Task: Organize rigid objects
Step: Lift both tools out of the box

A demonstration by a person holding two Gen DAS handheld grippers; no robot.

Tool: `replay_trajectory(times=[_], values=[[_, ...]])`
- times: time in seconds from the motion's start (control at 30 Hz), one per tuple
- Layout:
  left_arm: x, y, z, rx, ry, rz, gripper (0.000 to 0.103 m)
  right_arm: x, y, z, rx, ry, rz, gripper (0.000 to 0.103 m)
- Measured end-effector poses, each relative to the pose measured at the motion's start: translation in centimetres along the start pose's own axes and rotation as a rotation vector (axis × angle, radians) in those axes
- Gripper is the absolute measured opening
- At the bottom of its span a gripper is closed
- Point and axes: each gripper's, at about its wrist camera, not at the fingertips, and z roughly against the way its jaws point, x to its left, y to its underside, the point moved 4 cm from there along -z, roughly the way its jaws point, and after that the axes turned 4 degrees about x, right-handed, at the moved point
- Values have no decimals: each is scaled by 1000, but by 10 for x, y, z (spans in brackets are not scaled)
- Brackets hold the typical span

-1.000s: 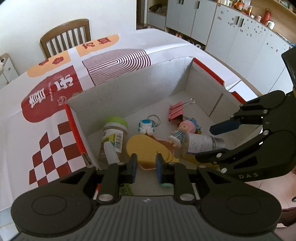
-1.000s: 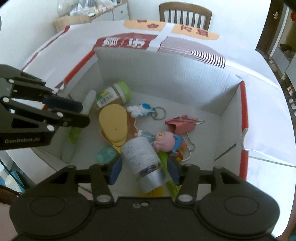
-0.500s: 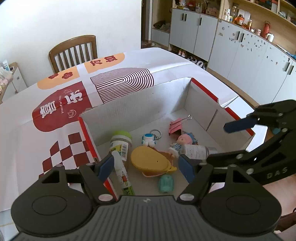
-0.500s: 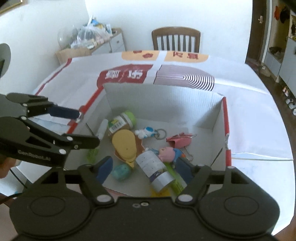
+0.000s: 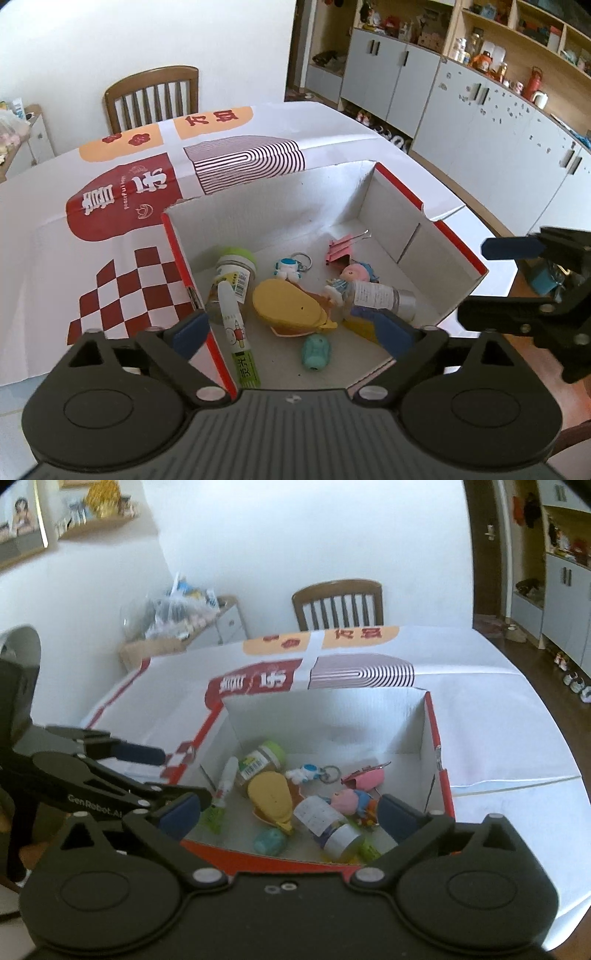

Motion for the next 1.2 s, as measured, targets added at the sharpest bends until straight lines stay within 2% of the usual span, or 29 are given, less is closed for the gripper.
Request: replay_trajectory(times=[0.2,0.33,0.53,0.73,1.2], values=[[-9,2,15,-48,5,-8,103,1,7,15,-52,5,-52,103],[-16,2,24,-76,-25,-34,103,0,9,25,-85,13,-69,103],[-24,4,31,-73,-27,-54,103,3,12,33,-104,9,-65,103],[-31,5,42,-110,-47,-76,103,2,12,44,-150,39,-78,103],[-34,9,41,-91,-29,-87,103,-2,14,41,-120,80,-120,103]])
